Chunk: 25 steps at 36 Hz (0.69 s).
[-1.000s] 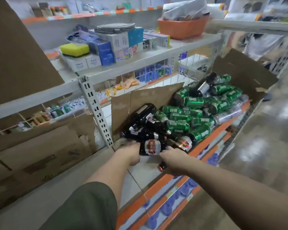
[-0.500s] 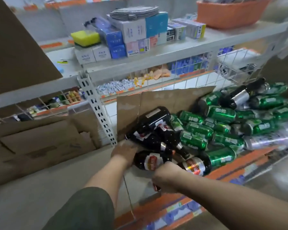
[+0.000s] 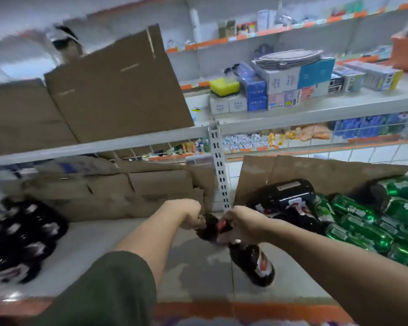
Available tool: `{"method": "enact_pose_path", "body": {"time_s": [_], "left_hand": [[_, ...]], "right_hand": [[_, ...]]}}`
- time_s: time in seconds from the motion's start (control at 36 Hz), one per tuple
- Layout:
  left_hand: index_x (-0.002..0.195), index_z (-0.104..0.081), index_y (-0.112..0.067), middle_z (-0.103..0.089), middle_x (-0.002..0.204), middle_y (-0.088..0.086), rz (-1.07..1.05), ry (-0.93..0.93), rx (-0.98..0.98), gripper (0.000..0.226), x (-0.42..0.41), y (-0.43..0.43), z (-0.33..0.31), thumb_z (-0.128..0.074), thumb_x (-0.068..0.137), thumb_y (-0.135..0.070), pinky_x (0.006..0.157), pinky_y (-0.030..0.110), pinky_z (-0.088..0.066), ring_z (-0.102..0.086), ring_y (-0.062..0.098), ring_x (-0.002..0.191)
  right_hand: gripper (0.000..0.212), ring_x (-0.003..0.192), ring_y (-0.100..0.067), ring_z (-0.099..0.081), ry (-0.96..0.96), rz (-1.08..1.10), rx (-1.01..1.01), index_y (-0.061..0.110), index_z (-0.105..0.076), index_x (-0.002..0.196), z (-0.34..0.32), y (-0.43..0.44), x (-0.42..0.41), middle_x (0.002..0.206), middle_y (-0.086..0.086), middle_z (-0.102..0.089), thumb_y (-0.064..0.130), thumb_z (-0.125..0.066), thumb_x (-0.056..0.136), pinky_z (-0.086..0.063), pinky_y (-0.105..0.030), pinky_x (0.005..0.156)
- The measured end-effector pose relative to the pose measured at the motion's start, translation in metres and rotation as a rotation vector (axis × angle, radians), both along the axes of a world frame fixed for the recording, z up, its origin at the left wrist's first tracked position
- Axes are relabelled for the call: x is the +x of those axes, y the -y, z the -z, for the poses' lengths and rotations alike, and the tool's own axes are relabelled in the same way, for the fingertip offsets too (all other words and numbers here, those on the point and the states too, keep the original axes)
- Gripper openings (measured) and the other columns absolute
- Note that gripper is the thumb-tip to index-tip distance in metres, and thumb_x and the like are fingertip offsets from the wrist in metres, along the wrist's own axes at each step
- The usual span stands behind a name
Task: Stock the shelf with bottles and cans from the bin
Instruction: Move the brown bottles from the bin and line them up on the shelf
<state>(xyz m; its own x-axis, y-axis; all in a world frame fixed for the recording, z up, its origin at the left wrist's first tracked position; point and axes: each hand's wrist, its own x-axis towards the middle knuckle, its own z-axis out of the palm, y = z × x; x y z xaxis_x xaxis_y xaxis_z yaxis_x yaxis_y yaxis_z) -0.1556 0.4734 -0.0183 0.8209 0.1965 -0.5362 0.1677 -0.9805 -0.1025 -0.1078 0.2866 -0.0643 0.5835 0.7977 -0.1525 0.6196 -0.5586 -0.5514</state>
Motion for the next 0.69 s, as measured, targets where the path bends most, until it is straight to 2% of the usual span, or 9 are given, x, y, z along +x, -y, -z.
{"method": "enact_pose_path", "body": {"time_s": [0.06, 0.14, 0.22, 0.31, 0.42, 0.5, 0.56, 0.61, 0.69], "left_hand": [[0.087, -0.061, -0.007, -0.061, 0.089, 0.018, -0.024, 0.013, 0.051, 0.037, -0.015, -0.014, -0.015, -0.056, 0.099, -0.042, 0.071, 0.036, -0.047, -0.054, 0.03, 0.081], [0.072, -0.056, -0.011, -0.061, 0.075, 0.004, -0.115, 0.009, 0.068, 0.046, -0.043, -0.047, -0.033, -0.061, 0.097, -0.05, 0.067, 0.032, -0.046, -0.057, 0.027, 0.074], [0.084, -0.066, -0.008, -0.069, 0.079, 0.005, -0.213, -0.003, 0.056, 0.046, -0.074, -0.076, -0.051, -0.062, 0.096, -0.053, 0.059, 0.03, -0.048, -0.06, 0.019, 0.062], [0.086, -0.066, -0.004, -0.07, 0.074, 0.006, -0.293, 0.002, -0.002, 0.045, -0.113, -0.108, -0.064, -0.062, 0.099, -0.048, 0.05, 0.027, -0.046, -0.058, 0.013, 0.053], [0.103, -0.074, 0.001, -0.072, 0.079, 0.01, -0.344, -0.006, -0.017, 0.05, -0.157, -0.156, -0.064, -0.061, 0.099, -0.047, 0.055, 0.028, -0.048, -0.061, 0.018, 0.06], [0.101, -0.073, -0.001, -0.075, 0.086, 0.011, -0.354, -0.002, -0.023, 0.049, -0.182, -0.197, -0.057, -0.064, 0.097, -0.048, 0.061, 0.032, -0.049, -0.065, 0.023, 0.07], [0.09, -0.072, -0.004, -0.074, 0.086, 0.01, -0.328, -0.003, -0.008, 0.047, -0.194, -0.222, -0.053, -0.063, 0.097, -0.049, 0.061, 0.032, -0.046, -0.063, 0.023, 0.069], [0.075, -0.063, -0.01, -0.066, 0.076, 0.006, -0.278, -0.011, 0.023, 0.045, -0.203, -0.245, -0.05, -0.061, 0.098, -0.049, 0.059, 0.032, -0.041, -0.056, 0.023, 0.064], [0.077, -0.057, -0.012, -0.055, 0.073, 0.005, -0.227, -0.012, 0.047, 0.041, -0.214, -0.274, -0.05, -0.059, 0.099, -0.046, 0.056, 0.032, -0.034, -0.046, 0.023, 0.062]], "right_hand": [[0.032, 0.067, -0.008, -0.06, -0.002, -0.011, 0.049, 0.027, -0.064, 0.071, -0.006, -0.018, -0.003, 0.072, 0.007, -0.065, 0.052, -0.084, 0.068, -0.049, -0.025, 0.062], [0.034, 0.07, -0.014, -0.059, 0.021, -0.038, 0.095, 0.023, -0.064, 0.078, -0.017, -0.047, -0.017, 0.075, 0.007, -0.063, 0.05, -0.083, 0.072, -0.049, -0.031, 0.066], [0.032, 0.076, -0.019, -0.061, 0.01, -0.034, 0.169, 0.018, -0.066, 0.084, -0.021, -0.077, -0.033, 0.082, 0.002, -0.066, 0.044, -0.081, 0.075, -0.05, -0.034, 0.071], [0.027, 0.072, -0.015, -0.057, -0.015, -0.033, 0.236, 0.02, -0.064, 0.078, -0.029, -0.116, -0.055, 0.078, 0.005, -0.064, 0.041, -0.082, 0.075, -0.048, -0.033, 0.068], [0.024, 0.075, -0.013, -0.06, -0.066, -0.024, 0.221, 0.029, -0.06, 0.07, -0.032, -0.166, -0.085, 0.076, 0.007, -0.065, 0.041, -0.081, 0.075, -0.049, -0.03, 0.068], [0.021, 0.069, -0.005, -0.06, -0.1, -0.009, 0.208, 0.025, -0.066, 0.076, -0.03, -0.199, -0.106, 0.072, 0.009, -0.067, 0.041, -0.081, 0.077, -0.046, -0.023, 0.061], [0.022, 0.067, -0.003, -0.06, -0.111, 0.02, 0.217, 0.021, -0.069, 0.08, -0.028, -0.22, -0.12, 0.069, 0.009, -0.067, 0.039, -0.081, 0.077, -0.044, -0.02, 0.057], [0.023, 0.071, -0.007, -0.062, -0.106, 0.056, 0.216, 0.022, -0.069, 0.079, -0.027, -0.238, -0.133, 0.073, 0.007, -0.068, 0.04, -0.082, 0.077, -0.043, -0.022, 0.059], [0.022, 0.079, -0.013, -0.061, -0.086, 0.105, 0.211, 0.028, -0.066, 0.079, -0.029, -0.265, -0.149, 0.083, 0.006, -0.067, 0.044, -0.082, 0.075, -0.046, -0.027, 0.065]]}}
